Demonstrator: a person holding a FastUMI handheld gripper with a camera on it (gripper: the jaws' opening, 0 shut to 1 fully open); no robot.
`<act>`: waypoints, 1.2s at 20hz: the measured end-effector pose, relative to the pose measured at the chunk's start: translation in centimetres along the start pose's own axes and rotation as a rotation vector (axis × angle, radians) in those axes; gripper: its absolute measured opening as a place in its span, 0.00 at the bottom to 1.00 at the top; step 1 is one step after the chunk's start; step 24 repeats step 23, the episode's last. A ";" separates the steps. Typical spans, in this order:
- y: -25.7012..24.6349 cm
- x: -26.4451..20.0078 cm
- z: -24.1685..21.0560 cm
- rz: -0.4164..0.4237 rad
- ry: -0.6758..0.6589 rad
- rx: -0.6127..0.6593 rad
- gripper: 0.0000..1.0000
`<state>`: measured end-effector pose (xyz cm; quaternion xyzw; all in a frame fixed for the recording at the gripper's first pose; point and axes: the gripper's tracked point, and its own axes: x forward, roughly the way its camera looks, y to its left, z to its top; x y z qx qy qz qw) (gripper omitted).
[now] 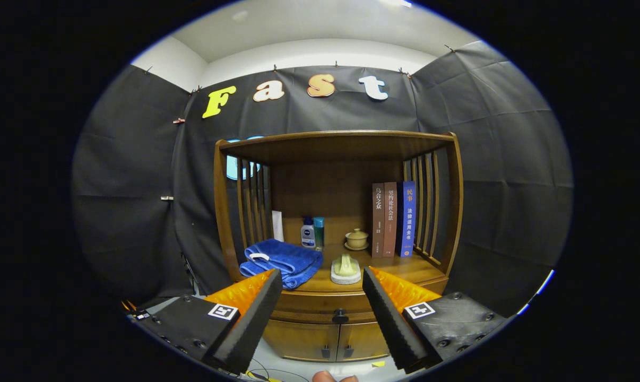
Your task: Pull open the drawer, take out the items inside it, and place them on the countertop above the cabinet.
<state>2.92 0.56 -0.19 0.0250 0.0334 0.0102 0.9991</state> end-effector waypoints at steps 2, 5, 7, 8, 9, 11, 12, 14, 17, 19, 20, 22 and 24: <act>0.0 0.0 0.0 0.000 0.000 -0.001 0.98; -0.1 0.1 -0.2 -0.001 0.003 -0.002 0.98; -0.1 0.2 -0.2 -0.002 0.003 0.001 0.98; -0.1 0.1 0.0 -0.002 0.000 0.002 0.98; -0.2 0.1 0.0 -0.004 -0.001 0.004 0.98; -0.2 0.1 0.0 -0.004 -0.001 0.011 0.98; -0.2 0.1 0.0 -0.003 0.001 0.013 0.98; -0.4 0.0 0.0 -0.006 0.001 0.013 0.98; -0.3 0.1 0.1 -0.007 -0.004 0.012 0.98; -0.2 0.1 0.2 -0.006 -0.005 0.012 0.98; -0.2 -0.1 0.3 -0.006 -0.008 0.010 0.98; -0.2 -0.1 0.4 -0.007 -0.012 0.003 0.98; -0.2 -0.1 0.4 -0.008 -0.013 -0.001 0.98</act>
